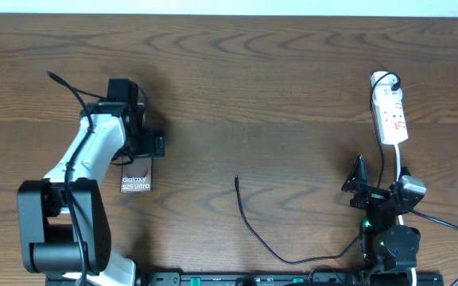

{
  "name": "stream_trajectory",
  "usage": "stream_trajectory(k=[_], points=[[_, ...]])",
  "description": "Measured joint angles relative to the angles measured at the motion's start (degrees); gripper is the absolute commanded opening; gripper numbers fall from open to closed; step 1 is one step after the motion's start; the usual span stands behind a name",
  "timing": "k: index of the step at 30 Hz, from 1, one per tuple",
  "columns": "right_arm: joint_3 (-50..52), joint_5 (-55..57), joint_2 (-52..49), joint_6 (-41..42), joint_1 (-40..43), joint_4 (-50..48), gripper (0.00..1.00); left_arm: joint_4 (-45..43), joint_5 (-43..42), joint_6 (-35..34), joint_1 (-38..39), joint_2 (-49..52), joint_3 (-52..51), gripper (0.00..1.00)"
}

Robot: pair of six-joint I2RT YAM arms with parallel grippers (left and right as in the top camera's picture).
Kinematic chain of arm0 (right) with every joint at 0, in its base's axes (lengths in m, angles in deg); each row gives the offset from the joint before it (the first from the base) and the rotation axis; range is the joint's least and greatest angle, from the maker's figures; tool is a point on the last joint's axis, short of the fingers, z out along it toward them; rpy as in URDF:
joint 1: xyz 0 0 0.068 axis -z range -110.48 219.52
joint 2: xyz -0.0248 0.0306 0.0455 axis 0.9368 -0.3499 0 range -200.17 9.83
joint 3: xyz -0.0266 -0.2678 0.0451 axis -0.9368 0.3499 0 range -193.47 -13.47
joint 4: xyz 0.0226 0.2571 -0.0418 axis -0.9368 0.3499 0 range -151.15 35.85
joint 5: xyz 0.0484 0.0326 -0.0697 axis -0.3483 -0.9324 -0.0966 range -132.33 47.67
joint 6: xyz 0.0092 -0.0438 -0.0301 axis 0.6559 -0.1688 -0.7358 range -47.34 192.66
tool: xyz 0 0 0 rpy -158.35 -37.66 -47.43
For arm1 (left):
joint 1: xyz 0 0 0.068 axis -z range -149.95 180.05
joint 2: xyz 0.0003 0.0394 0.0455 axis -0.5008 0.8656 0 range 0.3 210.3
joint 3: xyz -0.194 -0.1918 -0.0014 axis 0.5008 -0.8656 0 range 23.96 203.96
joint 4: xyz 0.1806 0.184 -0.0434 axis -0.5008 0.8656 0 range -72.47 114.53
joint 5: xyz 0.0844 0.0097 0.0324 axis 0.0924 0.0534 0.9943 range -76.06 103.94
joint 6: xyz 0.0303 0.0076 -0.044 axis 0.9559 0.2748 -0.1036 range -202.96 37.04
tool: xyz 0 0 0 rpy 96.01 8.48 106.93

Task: Plug charger to phone and switch on socket
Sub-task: 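Lower the left gripper and close it on the phone's long edges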

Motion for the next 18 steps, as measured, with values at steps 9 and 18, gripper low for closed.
stream_trajectory(k=[9,18], points=[[0.0,0.0,0.0,0.0,0.0,0.0,0.99,-2.6,0.4,-0.2,0.0,0.0,-2.6,1.0],[0.0,0.0,0.0,0.0,0.0,0.0,0.99,-3.0,0.9,-0.2,0.0,0.0,-3.2,1.0]])
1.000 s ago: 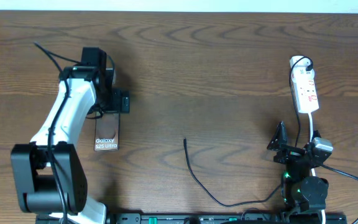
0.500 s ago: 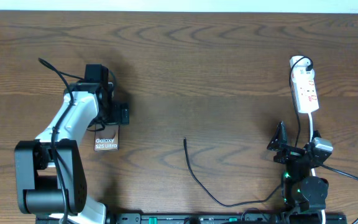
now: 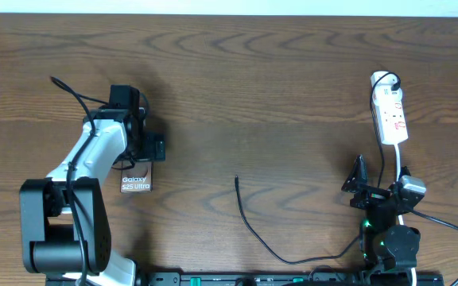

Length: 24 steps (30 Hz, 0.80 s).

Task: Plug charger to phone and switch on socket
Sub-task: 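Lower the left gripper and close it on the phone's long edges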

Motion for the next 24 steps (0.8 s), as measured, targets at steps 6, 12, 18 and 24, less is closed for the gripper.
stream_trajectory(k=[6,12,18,24], points=[[0.0,0.0,0.0,0.0,0.0,0.0,0.99,-0.8,0.0,0.0,0.0,0.0,-2.3,1.0],[0.0,0.0,0.0,0.0,0.0,0.0,0.99,-1.6,0.0,0.0,0.0,0.0,-4.2,1.0],[0.0,0.0,0.0,0.0,0.0,0.0,0.99,-1.7,0.0,0.3,0.0,0.0,-4.3,1.0],[0.0,0.0,0.0,0.0,0.0,0.0,0.99,-1.7,0.0,0.9,0.0,0.0,-4.6,1.0]])
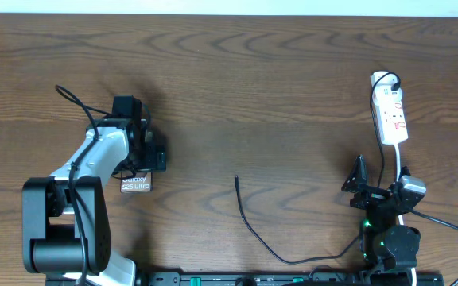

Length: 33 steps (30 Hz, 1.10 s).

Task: Plug charger to phone and switch on socket
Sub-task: 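Lower the left gripper and close it on the phone's long edges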

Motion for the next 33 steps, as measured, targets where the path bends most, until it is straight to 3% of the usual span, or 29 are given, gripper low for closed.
stream_trajectory(k=[14,33], points=[[0.0,0.0,0.0,0.0,0.0,0.0,0.99,-6.2,-0.3,1.0,0.0,-0.6,-2.1,1.0],[0.0,0.0,0.0,0.0,0.0,0.0,0.99,-6.6,-0.3,3.1,0.0,-0.7,-2.2,1.0]])
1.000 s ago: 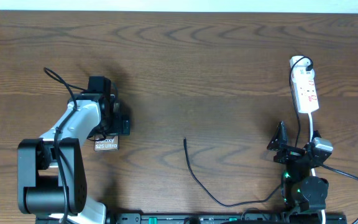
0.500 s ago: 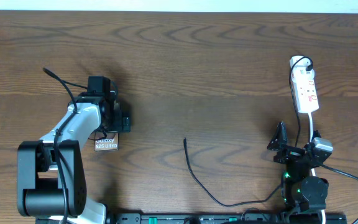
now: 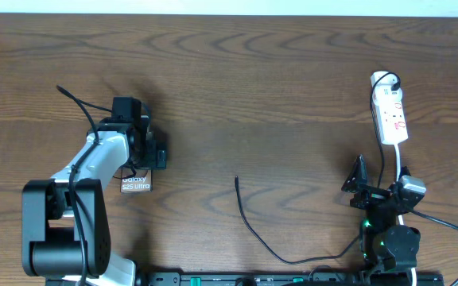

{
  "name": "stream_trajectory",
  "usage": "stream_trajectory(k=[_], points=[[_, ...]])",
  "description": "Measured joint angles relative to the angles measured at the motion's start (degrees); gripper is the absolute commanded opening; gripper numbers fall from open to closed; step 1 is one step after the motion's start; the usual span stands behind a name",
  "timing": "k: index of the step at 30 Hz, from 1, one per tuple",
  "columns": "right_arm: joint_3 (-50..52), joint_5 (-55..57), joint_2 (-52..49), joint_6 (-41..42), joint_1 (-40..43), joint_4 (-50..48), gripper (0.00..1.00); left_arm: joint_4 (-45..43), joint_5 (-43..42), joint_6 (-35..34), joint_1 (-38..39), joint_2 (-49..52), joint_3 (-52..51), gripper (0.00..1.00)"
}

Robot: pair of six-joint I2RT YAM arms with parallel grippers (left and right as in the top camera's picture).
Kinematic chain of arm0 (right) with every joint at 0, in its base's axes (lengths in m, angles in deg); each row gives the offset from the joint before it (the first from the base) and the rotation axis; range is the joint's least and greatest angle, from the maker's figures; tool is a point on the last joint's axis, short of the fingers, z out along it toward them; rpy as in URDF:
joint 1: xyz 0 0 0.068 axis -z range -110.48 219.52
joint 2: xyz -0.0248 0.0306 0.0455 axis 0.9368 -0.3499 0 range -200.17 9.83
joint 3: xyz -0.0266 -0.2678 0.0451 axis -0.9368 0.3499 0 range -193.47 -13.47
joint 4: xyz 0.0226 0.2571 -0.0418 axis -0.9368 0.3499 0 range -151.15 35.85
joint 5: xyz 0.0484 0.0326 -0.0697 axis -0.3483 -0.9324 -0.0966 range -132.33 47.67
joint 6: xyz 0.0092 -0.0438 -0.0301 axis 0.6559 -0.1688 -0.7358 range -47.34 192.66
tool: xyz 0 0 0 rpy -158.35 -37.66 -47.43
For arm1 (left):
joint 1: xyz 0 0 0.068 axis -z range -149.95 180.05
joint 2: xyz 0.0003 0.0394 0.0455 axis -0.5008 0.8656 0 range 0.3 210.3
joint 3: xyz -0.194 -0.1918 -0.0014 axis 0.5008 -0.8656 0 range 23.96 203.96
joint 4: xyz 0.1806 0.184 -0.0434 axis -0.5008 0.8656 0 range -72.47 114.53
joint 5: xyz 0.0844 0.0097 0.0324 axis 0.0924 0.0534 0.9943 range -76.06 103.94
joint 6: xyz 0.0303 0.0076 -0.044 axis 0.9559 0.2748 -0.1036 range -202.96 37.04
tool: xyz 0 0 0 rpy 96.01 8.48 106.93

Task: Plug charger to phone and switch on socket
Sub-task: 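Lower the left gripper and close it on the phone's long edges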

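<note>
The phone (image 3: 136, 183), dark with a "Galaxy S25 Ultra" label, lies flat at the left; only its near end shows. My left gripper (image 3: 145, 156) sits over its far end. One black finger (image 3: 158, 155) shows just outside the phone's right edge, and the other is hidden under the wrist. The black charger cable (image 3: 249, 222) lies loose mid-table with its free tip (image 3: 237, 179) pointing away. The white power strip (image 3: 390, 111) lies at the far right. My right gripper (image 3: 360, 175) rests near the front right, its fingers together, holding nothing.
The power strip's white lead (image 3: 401, 163) runs down past the right arm's base (image 3: 388, 238). The charger cable curves to the front edge by that base. The left arm's base (image 3: 54, 230) stands at the front left. The rest is bare wooden tabletop (image 3: 277, 87).
My left gripper has shifted very slightly over the phone, covering a little more of it. The phone, cable and right arm have not moved.
My left gripper began over the phone's far end with most of the phone showing. At each later moment it stood further toward the near end, hiding more of the phone. The phone's label stayed in one place. The cable, strip and right arm did not move.
</note>
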Motion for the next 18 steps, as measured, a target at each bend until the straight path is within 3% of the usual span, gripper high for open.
stream_trajectory(k=[18], points=[[0.0,0.0,0.0,0.0,0.0,0.0,0.99,0.2,-1.0,0.3,0.0,0.0,-0.1,1.0]])
